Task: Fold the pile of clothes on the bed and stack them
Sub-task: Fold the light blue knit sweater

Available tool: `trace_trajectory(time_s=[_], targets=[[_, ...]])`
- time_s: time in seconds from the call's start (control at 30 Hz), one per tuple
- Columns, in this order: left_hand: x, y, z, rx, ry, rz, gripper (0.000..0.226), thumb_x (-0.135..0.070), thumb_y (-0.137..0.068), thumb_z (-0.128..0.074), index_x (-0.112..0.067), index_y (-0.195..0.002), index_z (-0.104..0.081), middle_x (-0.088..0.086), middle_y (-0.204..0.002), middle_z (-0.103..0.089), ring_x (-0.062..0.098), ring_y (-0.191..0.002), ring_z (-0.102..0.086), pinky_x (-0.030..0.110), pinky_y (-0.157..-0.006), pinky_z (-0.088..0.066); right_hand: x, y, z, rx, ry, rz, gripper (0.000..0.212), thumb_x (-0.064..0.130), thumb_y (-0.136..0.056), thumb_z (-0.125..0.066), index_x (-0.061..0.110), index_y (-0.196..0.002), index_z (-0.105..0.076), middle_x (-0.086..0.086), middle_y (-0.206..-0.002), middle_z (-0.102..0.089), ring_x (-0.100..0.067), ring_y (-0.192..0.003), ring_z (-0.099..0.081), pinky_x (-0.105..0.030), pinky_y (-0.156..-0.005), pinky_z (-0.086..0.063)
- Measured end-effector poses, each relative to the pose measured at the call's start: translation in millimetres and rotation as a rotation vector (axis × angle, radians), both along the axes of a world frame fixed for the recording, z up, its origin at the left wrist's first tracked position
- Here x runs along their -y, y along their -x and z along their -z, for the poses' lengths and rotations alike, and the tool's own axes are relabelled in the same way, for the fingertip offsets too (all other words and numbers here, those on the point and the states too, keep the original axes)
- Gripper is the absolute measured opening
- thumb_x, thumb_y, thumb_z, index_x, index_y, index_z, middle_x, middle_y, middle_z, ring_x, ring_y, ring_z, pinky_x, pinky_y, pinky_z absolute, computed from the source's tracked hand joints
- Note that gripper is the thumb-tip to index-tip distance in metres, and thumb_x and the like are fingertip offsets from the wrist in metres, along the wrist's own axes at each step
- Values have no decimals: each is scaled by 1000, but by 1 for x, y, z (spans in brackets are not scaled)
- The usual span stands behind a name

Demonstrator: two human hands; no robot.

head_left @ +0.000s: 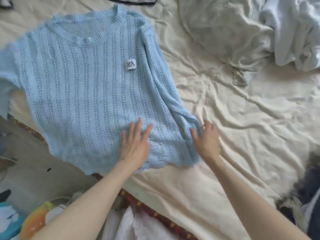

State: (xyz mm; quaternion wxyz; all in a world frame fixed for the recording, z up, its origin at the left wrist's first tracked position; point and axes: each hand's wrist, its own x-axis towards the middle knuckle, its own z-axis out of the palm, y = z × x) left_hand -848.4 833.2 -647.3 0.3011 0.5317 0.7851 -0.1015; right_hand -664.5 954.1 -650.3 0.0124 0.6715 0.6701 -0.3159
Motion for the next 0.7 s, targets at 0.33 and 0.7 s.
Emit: trace_trajectory(time_s=[0.33, 0.7], targets=[[-30, 28, -22, 556, 108, -481, 31, -30, -102, -37, -21, -127, -53, 1, -139, -44, 18, -128, -40, 36, -104, -33, -90, 11, -40, -378, -156, 360, 13, 20, -86, -58, 10, -80, -64, 1, -66, -56, -15, -73, -53, -23, -59, -35], [-101, 57, -77, 1091, -13, -1066, 40, -4, -83, -65, -8, -121, -52, 11, -94, -66, 18, -74, -65, 26, -62, -55, 32, 74, -78, -555, -95, -678, 19, 4, -87, -62, 3, -103, -72, -11, -102, -71, -28, -92, -67, -37, -81, -52]])
